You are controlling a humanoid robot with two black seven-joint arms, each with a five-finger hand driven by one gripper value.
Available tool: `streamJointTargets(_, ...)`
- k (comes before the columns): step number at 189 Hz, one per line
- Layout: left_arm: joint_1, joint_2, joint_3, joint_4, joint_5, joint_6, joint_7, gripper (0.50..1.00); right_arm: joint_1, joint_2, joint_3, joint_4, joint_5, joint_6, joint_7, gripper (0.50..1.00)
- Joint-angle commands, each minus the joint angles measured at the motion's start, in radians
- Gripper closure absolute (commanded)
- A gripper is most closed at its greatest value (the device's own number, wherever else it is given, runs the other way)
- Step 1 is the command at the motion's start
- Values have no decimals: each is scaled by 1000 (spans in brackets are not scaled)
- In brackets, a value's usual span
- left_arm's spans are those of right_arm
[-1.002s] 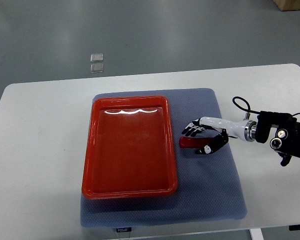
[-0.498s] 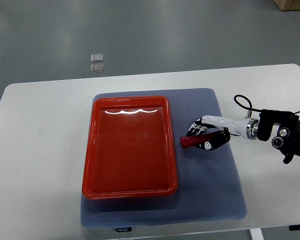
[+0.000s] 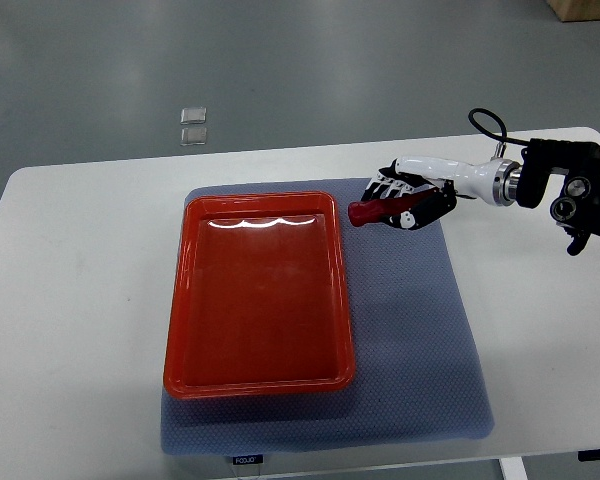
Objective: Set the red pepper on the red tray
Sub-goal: 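Lift the pepper and carry it with the right hand over the tray, then lower the pepper into the tray and open the right hand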
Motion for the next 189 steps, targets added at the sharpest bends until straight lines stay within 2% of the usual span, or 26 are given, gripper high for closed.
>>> streamJointTargets(1, 0, 0, 0, 0, 0, 0, 0, 500, 42, 33, -14, -7, 20, 1, -4, 1000)
streamJointTargets(22, 0, 0, 0, -2, 0, 0, 1, 500, 106, 118, -89, -62, 29, -2, -5, 1000)
streamJointTargets(32, 0, 0, 0, -2, 0, 0, 1, 500, 106, 118, -89, -62, 29, -2, -5, 1000)
streamJointTargets(33, 0, 0, 0, 0, 1, 0, 1, 500, 120, 173, -115, -85, 29, -7, -5, 1000)
streamJointTargets(37, 0, 0, 0, -2, 0, 0, 1, 500, 125, 197, -121, -96, 29, -10, -5, 1000)
streamJointTargets(55, 0, 0, 0, -2, 0, 0, 1, 500, 133, 229, -126, -116, 29, -13, -5, 1000)
streamJointTargets(56, 0, 0, 0, -2, 0, 0, 1, 500, 136, 276, -128, -146, 29, -16, -5, 1000)
streamJointTargets(64, 0, 0, 0, -2, 0, 0, 1, 500, 136, 321, -134, -178, 29, -18, -5, 1000)
streamJointTargets(76, 0, 0, 0, -2, 1, 0, 1, 500, 136, 330, -135, -185, 29, -18, -5, 1000)
streamJointTargets(77, 0, 0, -2, -2, 0, 0, 1, 500, 136, 377, -141, -218, 29, -18, -5, 1000)
streamJointTargets(110, 0, 0, -2, -2, 0, 0, 1, 500, 126, 505, -157, -295, 26, -30, -5, 1000)
streamJointTargets(153, 0, 0, -3, -2, 1, 0, 1, 500, 82, 602, -158, -340, 18, -56, -5, 1000)
streamJointTargets(189, 3, 0, -3, -2, 1, 0, 1, 500, 47, 614, -155, -355, 12, -61, -5, 1000)
